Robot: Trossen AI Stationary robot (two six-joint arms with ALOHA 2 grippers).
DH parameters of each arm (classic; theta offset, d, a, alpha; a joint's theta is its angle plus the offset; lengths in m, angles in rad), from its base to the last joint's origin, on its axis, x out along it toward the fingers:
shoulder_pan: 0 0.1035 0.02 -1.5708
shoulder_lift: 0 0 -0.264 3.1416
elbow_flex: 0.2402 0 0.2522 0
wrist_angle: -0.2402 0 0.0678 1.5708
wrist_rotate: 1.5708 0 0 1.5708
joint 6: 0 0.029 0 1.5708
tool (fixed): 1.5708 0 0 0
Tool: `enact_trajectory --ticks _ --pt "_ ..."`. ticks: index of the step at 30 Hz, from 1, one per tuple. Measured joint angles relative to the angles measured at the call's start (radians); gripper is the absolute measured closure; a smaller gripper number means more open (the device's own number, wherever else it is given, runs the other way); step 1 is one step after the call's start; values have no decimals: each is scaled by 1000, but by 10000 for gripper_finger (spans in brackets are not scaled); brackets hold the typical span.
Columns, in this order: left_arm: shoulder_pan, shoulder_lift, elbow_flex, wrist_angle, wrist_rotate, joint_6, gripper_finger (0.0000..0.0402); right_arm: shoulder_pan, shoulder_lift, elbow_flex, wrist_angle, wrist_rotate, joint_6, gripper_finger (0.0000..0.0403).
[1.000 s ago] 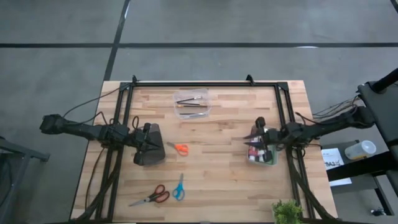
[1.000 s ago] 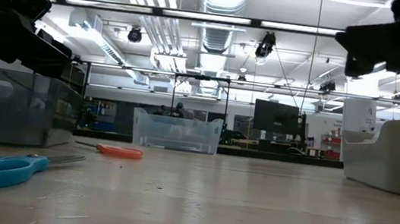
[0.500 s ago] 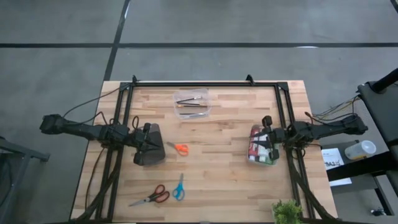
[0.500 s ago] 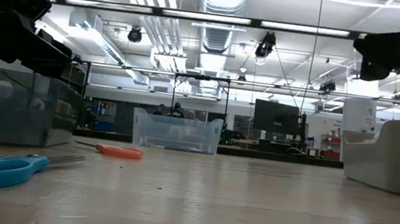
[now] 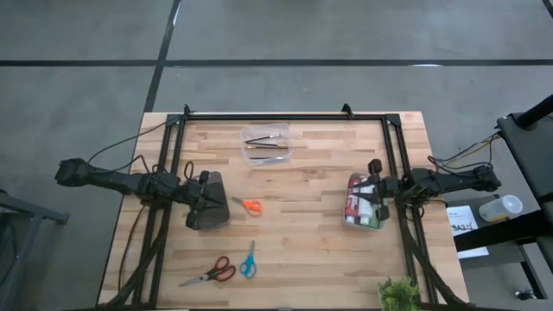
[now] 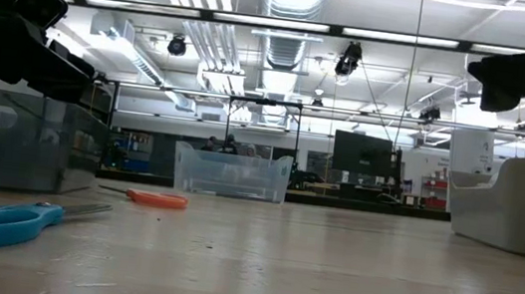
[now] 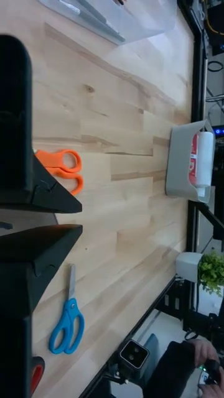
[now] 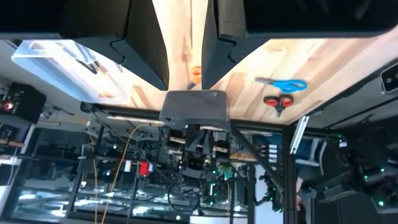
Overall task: Pick & Place Paint Supplies
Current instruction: Put the orange scissors into the black bin
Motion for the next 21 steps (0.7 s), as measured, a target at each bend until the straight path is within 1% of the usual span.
enact_trajectory --ticks 6,11,21 --pt "0 0 0 1 0 0 351 0 0 0 1 1 -45 312" --pt "0 0 0 1 0 0 351 0 7 0 0 0 -130 312" --pt "0 0 0 1 0 0 351 0 6 0 2 0 -133 312"
